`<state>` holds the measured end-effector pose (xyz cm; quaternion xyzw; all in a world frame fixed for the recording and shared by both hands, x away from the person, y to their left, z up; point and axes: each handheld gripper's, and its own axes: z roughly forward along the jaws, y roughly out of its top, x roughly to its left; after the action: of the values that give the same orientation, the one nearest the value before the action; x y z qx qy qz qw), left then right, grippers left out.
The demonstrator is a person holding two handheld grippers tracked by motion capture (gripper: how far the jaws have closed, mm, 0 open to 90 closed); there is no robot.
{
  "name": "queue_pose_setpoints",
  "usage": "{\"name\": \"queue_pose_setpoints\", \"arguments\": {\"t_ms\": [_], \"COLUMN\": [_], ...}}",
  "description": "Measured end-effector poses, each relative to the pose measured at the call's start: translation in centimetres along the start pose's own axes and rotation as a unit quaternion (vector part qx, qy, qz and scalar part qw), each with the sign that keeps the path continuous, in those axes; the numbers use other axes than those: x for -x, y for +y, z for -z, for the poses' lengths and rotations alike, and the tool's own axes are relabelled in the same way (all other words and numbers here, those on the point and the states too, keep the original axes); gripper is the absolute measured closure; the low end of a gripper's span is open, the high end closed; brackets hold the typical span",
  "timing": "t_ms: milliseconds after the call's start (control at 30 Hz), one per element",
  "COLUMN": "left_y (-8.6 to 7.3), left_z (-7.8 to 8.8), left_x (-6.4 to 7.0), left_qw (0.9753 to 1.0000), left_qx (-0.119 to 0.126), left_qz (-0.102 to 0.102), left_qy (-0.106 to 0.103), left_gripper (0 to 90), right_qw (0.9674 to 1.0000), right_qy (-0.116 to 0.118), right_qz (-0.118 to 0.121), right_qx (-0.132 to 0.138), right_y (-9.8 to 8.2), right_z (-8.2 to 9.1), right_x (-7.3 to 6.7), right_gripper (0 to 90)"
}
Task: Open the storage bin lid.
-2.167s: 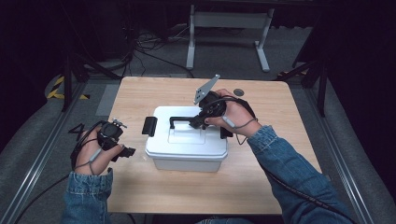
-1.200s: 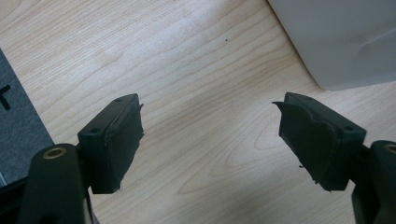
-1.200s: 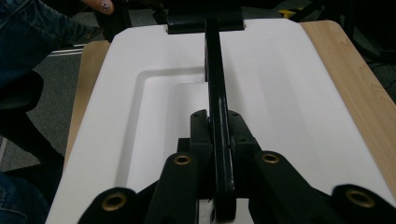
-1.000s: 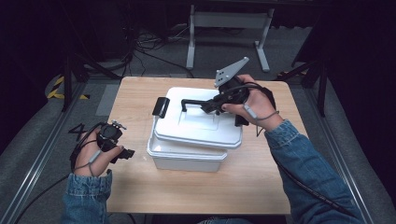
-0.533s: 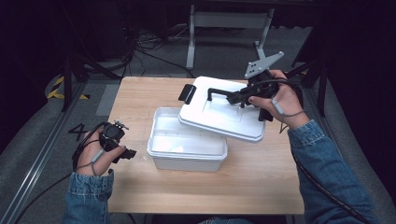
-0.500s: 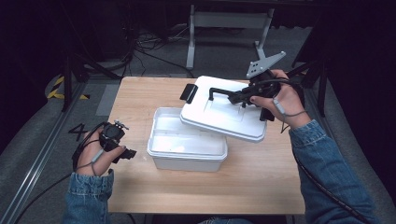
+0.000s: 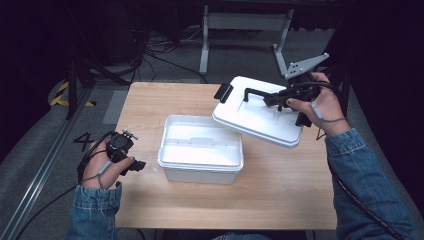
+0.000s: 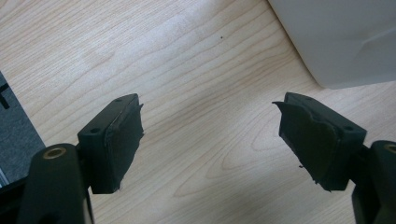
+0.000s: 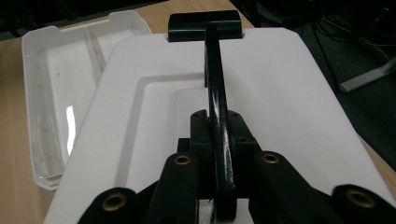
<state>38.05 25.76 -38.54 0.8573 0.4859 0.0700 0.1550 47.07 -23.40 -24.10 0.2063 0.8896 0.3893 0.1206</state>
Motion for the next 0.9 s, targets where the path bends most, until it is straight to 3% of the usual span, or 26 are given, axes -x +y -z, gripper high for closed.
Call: {"name": "queue_pose_setpoints", "arguments": {"t_ms": [200, 233, 367, 600, 900], "left_y": [0.0, 0.0, 0.0, 0.1, 0.1], "left_z": [-0.1, -0.1, -0.3, -0.3, -0.4], "left_x": [0.0, -0.1, -0.1, -0.1, -0.1], "left_qw": [1.0000, 1.0000, 1.0000, 1.0000, 1.0000], "left_qx": [-0.001, 0.000, -0.001, -0.004, -0.004], "left_qz": [-0.002, -0.010, -0.002, -0.009, -0.001], "left_qy": [-0.003, 0.001, -0.002, 0.000, -0.004], "left_gripper": [22.1, 22.1, 22.1, 22.1, 22.1], "right_qw": [0.9993, 0.9991, 0.9984, 0.9954, 0.9917], "right_qy": [-0.022, -0.026, -0.032, -0.054, -0.064], "right_qz": [-0.027, -0.032, -0.044, -0.076, -0.103], "right_qx": [-0.008, -0.009, -0.013, -0.021, -0.041], "right_y": [-1.4, -1.7, -2.6, -5.2, -8.1], "right_z": [0.5, 0.5, 0.6, 1.1, -0.1], "right_x": [1.7, 2.0, 2.6, 4.5, 5.9], "right_gripper": [84.2, 84.2, 84.2, 84.2, 84.2]}}
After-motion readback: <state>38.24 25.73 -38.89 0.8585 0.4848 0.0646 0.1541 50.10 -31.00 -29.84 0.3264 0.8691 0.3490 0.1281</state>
